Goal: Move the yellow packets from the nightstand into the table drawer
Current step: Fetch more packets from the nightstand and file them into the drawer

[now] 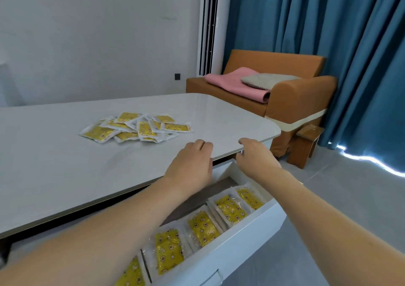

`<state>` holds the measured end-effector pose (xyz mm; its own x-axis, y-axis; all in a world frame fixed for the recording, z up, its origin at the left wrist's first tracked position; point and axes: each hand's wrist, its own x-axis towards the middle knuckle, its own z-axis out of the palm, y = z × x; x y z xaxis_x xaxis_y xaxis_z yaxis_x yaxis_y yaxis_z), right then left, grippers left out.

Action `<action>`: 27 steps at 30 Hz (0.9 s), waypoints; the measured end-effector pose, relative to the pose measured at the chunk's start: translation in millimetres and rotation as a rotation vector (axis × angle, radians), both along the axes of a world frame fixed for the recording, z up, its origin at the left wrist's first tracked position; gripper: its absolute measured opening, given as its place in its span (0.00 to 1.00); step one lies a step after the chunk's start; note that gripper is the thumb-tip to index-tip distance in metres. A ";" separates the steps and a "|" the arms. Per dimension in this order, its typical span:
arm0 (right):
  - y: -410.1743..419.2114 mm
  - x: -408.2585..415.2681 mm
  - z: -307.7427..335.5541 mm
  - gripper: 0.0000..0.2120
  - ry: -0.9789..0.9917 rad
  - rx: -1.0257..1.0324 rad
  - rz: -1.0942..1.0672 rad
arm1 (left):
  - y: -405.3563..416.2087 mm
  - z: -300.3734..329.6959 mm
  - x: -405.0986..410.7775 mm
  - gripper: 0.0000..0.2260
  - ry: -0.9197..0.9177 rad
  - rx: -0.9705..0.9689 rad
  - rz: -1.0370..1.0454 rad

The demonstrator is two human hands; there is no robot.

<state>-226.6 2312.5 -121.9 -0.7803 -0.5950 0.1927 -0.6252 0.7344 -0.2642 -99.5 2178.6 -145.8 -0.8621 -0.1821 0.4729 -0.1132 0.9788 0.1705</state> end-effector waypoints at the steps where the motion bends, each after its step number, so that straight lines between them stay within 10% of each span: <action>1: -5.8 10.7 5.5 0.17 -0.007 -0.021 0.019 | -9.5 7.9 6.9 0.16 0.025 -0.019 0.011; 9: -64.8 64.0 119.4 0.25 -0.025 -0.084 0.081 | -91.0 119.9 32.7 0.15 0.088 -0.095 0.108; 27: -51.6 175.8 719.5 0.21 -0.132 -0.137 -0.034 | -100.5 726.3 130.1 0.15 0.052 -0.067 0.042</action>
<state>-50.8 2260.9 597.6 -0.8235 -0.5430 0.1646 -0.5538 0.7062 -0.4411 30.5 2078.0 580.5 -0.8281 -0.1840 0.5295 -0.1468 0.9828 0.1120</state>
